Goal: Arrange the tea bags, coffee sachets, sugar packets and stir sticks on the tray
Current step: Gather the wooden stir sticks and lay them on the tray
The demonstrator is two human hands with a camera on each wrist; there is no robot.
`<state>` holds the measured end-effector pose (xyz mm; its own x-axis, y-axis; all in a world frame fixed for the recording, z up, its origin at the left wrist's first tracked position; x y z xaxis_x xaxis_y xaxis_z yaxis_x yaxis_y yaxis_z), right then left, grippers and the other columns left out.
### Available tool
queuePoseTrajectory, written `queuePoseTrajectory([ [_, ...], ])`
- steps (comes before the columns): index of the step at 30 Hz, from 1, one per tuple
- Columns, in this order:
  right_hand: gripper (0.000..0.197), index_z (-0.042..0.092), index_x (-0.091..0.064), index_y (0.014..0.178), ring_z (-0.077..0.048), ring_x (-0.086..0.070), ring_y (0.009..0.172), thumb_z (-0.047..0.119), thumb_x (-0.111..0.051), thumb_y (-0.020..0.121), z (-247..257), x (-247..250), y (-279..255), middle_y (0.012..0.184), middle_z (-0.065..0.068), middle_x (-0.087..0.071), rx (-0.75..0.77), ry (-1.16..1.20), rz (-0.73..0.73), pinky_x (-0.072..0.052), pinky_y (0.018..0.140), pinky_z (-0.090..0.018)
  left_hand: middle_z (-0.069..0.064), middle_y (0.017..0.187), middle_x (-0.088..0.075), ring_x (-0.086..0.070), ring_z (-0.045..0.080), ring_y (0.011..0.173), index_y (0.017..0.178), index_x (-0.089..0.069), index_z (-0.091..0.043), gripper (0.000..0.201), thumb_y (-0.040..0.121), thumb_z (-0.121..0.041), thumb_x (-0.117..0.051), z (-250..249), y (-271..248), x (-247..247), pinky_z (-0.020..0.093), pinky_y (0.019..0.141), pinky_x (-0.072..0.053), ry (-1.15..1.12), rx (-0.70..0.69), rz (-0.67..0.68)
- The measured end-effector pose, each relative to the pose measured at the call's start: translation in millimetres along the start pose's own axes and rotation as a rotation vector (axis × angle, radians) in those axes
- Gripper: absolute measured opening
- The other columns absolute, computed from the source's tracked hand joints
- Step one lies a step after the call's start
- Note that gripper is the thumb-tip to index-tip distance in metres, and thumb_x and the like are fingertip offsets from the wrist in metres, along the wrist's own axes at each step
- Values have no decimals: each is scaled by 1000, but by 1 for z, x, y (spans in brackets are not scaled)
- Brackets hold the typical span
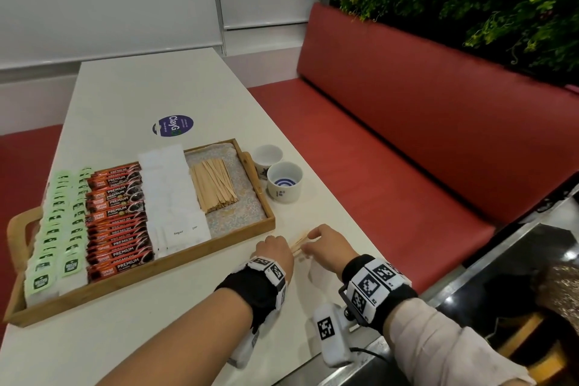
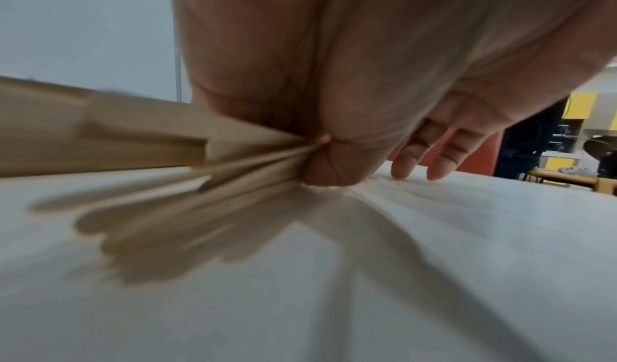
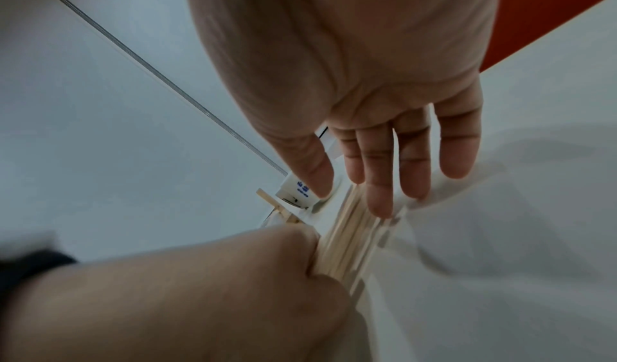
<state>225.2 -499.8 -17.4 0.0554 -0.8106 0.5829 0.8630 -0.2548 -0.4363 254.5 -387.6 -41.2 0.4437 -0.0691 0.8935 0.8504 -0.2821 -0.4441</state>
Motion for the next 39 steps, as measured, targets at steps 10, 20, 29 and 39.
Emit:
queuePoseTrajectory([
  [10,46,13,-35,120,-23,-51,87,16,-62,83,4,2,3,117,-12,-51,21,115,-61,-41,72,-29,14,132,-44,-46,29,122,127,-37,-3,31,97,-8,-41,8,-8,10,31,84,-37,-48,-14,-13],
  [20,80,36,-22,135,-22,-63,86,15,-73,78,78,6,-19,117,-3,-54,422,296,-22,-50,66,-29,-1,84,-52,-50,6,70,131,-39,-13,31,100,-12,-36,26,-30,42,9,61,-41,-728,-362,-81],
  [29,61,28,-29,137,4,-45,54,8,-57,86,124,-2,-48,73,15,-48,621,-51,-107,-32,46,-9,-8,139,-36,-31,1,127,149,-17,-17,55,100,-4,-38,35,-53,62,-10,81,-28,-1016,-447,-183],
  [39,40,23,-43,130,-11,-54,87,10,-48,93,128,-24,-57,110,2,-55,726,-183,-76,-39,71,-19,-13,84,-49,-46,-2,80,86,-46,-18,19,97,-3,-41,54,-55,55,-1,65,-36,-868,-295,-372],
])
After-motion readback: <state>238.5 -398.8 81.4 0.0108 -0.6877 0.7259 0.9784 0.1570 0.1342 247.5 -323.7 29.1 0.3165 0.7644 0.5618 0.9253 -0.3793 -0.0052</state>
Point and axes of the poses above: each hand's wrist, its own y-axis towards the middle knuckle, its own x-axis out of the back of the hand, z = x × y, the point moved 7 cm from there along y, towards the middle knuckle
